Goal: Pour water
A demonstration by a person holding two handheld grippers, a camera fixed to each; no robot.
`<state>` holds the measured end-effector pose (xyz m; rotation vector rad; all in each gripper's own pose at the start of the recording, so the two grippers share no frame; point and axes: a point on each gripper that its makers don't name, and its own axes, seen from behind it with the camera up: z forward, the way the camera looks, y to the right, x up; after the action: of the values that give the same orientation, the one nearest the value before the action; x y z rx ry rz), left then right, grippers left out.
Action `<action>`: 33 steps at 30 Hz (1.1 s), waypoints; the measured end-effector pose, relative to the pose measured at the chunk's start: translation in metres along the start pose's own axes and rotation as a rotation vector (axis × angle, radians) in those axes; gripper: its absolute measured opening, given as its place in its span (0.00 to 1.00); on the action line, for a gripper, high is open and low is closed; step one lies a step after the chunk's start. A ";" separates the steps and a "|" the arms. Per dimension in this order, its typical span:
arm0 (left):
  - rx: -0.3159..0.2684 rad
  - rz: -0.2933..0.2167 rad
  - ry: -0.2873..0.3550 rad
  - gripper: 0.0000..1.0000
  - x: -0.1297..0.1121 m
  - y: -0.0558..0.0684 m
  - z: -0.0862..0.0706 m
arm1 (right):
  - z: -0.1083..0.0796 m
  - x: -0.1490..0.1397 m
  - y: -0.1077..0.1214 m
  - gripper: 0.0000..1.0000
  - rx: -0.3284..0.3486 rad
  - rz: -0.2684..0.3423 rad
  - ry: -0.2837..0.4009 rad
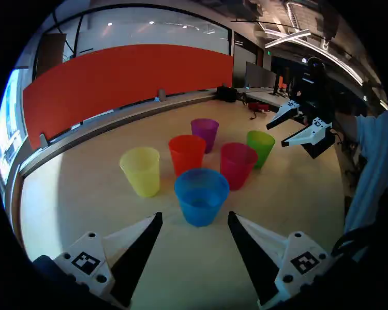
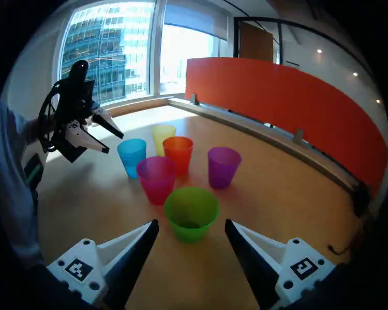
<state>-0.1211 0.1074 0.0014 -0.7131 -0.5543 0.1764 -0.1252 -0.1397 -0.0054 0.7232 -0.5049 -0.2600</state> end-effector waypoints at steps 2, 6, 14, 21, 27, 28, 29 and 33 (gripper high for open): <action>-0.004 0.003 -0.006 0.94 -0.002 0.000 0.003 | 0.003 -0.004 0.000 0.99 0.002 0.001 -0.008; -0.008 0.012 -0.023 0.94 -0.006 -0.001 0.010 | 0.009 -0.011 0.001 0.99 0.007 -0.002 -0.023; -0.022 0.021 -0.044 0.94 -0.009 0.000 0.026 | 0.022 -0.016 0.000 1.00 0.021 -0.012 -0.040; -0.047 0.020 -0.045 0.94 -0.005 0.003 0.036 | 0.035 -0.016 -0.001 0.99 0.031 -0.015 -0.044; -0.069 0.011 -0.043 0.94 0.001 0.007 0.045 | 0.042 -0.013 -0.001 0.99 0.038 -0.023 -0.044; -0.071 0.013 -0.042 0.94 0.002 0.007 0.047 | 0.043 -0.013 -0.001 0.99 0.038 -0.023 -0.044; -0.074 0.014 -0.041 0.94 0.002 0.008 0.048 | 0.044 -0.013 -0.001 0.99 0.039 -0.024 -0.043; -0.080 0.022 -0.042 0.94 0.005 0.010 0.053 | 0.047 -0.011 0.000 0.99 0.041 -0.024 -0.040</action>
<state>-0.1451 0.1467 0.0300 -0.7947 -0.5958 0.1911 -0.1592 -0.1619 0.0211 0.7657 -0.5409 -0.2875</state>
